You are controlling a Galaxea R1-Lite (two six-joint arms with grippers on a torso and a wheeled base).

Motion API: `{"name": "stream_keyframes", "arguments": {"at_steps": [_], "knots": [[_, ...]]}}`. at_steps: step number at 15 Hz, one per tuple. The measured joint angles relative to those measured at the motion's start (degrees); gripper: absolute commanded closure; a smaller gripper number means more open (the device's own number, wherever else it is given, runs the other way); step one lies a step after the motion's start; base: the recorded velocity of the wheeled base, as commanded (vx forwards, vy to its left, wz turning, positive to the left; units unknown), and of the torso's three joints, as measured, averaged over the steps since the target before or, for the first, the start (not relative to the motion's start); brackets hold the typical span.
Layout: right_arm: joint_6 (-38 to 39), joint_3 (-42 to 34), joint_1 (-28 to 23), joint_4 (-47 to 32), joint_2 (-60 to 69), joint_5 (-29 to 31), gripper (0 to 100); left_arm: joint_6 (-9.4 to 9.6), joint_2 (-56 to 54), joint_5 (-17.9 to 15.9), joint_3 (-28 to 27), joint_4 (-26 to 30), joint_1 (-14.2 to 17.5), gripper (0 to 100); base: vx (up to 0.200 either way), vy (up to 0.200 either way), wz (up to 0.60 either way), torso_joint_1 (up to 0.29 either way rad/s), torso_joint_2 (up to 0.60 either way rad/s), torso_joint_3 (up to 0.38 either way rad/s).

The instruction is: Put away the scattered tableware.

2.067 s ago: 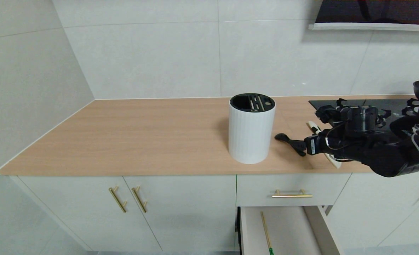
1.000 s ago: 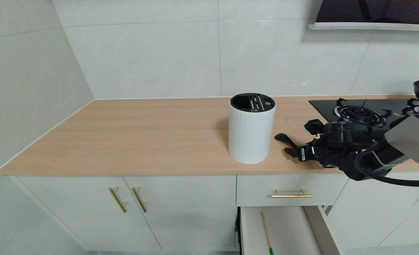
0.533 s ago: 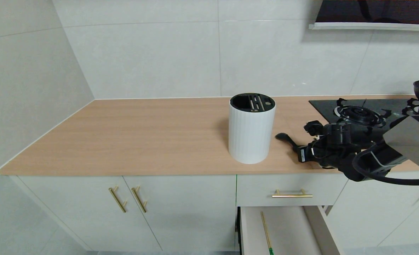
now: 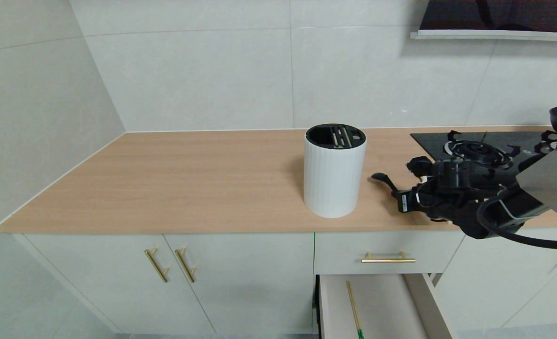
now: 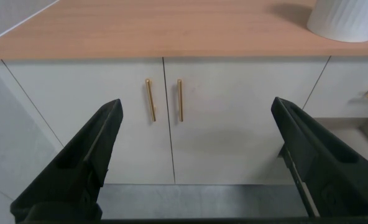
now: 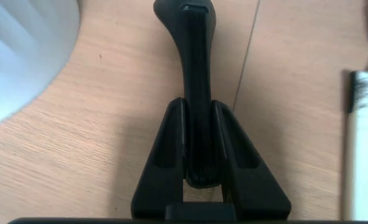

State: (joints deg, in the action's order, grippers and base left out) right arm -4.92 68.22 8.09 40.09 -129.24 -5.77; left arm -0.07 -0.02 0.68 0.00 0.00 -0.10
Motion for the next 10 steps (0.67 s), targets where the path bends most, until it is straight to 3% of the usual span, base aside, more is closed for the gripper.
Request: {"name": "stream_keyframes", "arguments": {"at_steps": [5, 8, 10], "knots": [[0.46, -1.49, 1.33, -1.58, 4.24, 6.28, 100, -0.02, 0.0, 0.0, 0.0, 0.0, 0.0, 0, 0.0, 0.0, 0.0, 0.0, 0.0, 0.0], [3.64, -4.57, 3.86, -10.11, 11.87, 8.39, 100, -0.02, 0.0, 0.0, 0.0, 0.0, -0.01, 0, 0.0, 0.0, 0.0, 0.0, 0.0, 0.0], [8.23, -7.28, 7.23, -17.63, 18.63, 13.84, 100, -0.02, 0.0, -0.02, 0.0, 0.0, -0.01, 0, 0.0, 0.0, 0.0, 0.0, 0.0, 0.0]]}}
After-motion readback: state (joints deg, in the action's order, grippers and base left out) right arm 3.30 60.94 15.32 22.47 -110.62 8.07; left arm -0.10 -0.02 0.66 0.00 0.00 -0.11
